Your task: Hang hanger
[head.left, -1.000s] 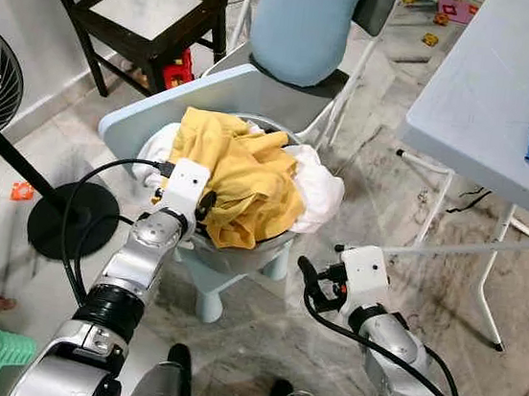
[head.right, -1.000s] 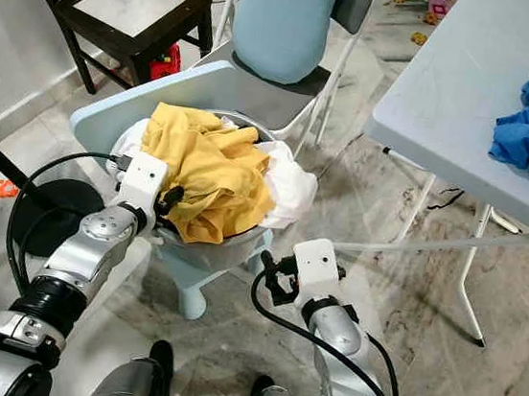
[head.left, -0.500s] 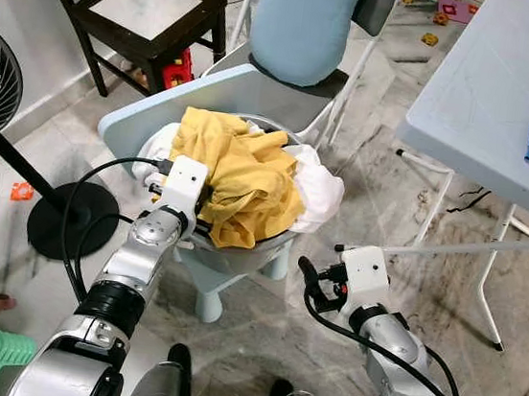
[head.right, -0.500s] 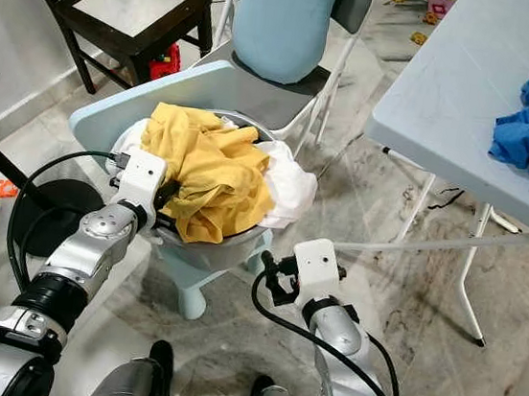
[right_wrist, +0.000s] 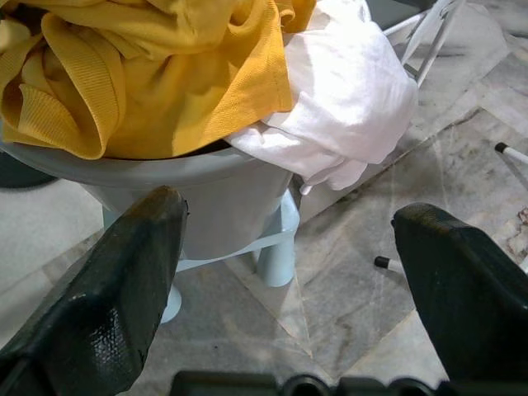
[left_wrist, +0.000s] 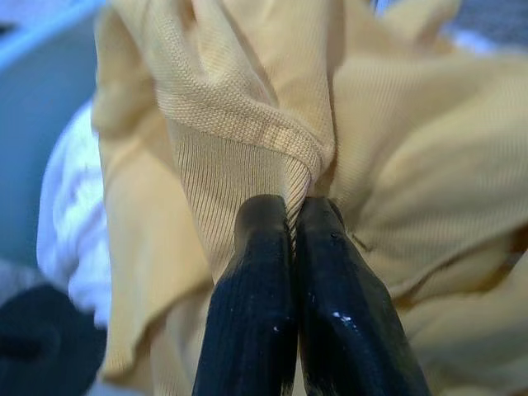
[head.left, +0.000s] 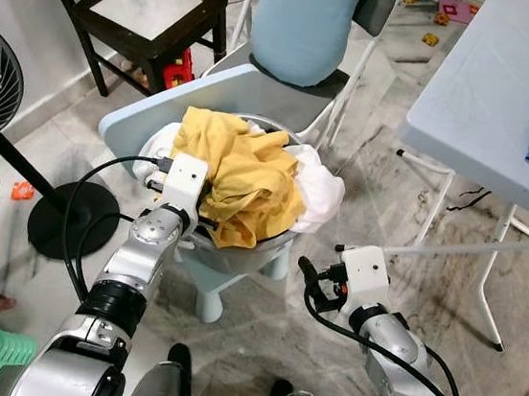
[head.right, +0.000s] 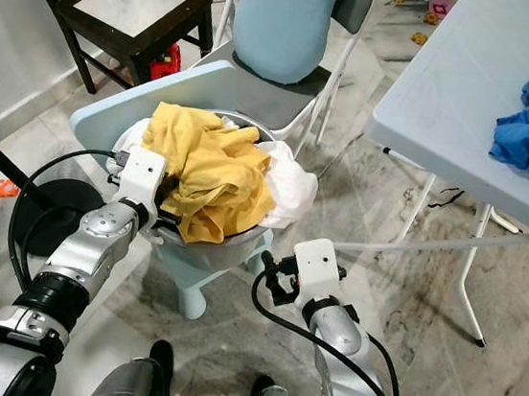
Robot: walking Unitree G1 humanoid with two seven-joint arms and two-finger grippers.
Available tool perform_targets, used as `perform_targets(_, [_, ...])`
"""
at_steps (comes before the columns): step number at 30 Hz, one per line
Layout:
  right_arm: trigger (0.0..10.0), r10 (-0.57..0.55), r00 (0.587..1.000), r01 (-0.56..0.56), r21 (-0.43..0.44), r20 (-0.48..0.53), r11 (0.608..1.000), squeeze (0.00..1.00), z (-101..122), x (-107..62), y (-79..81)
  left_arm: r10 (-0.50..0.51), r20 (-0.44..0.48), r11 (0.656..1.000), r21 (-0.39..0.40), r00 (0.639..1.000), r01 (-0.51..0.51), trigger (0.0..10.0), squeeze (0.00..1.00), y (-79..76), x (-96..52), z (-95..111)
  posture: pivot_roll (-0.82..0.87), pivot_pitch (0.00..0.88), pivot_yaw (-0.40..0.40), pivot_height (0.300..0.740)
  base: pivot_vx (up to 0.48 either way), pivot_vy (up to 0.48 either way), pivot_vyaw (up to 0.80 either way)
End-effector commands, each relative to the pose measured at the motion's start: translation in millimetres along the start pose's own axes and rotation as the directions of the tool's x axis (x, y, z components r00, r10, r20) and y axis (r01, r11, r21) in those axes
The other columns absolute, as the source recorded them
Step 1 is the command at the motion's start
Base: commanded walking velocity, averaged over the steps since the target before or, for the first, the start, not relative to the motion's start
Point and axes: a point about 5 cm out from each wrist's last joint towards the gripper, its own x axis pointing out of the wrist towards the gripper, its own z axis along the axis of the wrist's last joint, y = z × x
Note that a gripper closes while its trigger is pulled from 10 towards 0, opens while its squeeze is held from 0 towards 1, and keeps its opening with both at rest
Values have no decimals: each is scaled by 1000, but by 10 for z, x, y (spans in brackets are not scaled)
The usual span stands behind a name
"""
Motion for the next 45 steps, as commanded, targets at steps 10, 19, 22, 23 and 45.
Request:
perform_targets(10, [10000, 7, 1000, -7, 14, -21, 1000, 0, -61, 49, 4, -61, 397, 997, -19, 916, 75, 0, 0, -155, -91, 987, -24, 251, -26, 740, 0, 0, 0])
perform_targets(19, [10000, 0, 1000, 0, 14, -1, 1000, 0, -45, 182, 24, -118, 470, 990, -12, 875, 140, 0, 0, -169, -197, 1242, 32, 186, 7, 740, 0, 0, 0])
perform_targets(22, [10000, -3, 1000, 3, 13, 7, 1000, 0, -49, 223, 33, -83, 444, 994, -29, 892, 107, 0, 0, -109, -259, 1118, 50, 167, 19, 740, 0, 0, 0])
perform_targets(23, [10000, -6, 1000, 6, 18, 12, 1000, 0, -58, 228, 28, -59, 435, 997, -24, 898, 77, 0, 0, -71, -313, 1029, 59, 157, 21, 740, 0, 0, 0])
perform_targets(45, [10000, -270, 947, 211, 297, 172, 931, 0, 81, 82, -482, 99, 117, 995, -41, 988, -95, 0, 0, -12, -837, -218, 75, 75, 5, 740, 0, 0, 0])
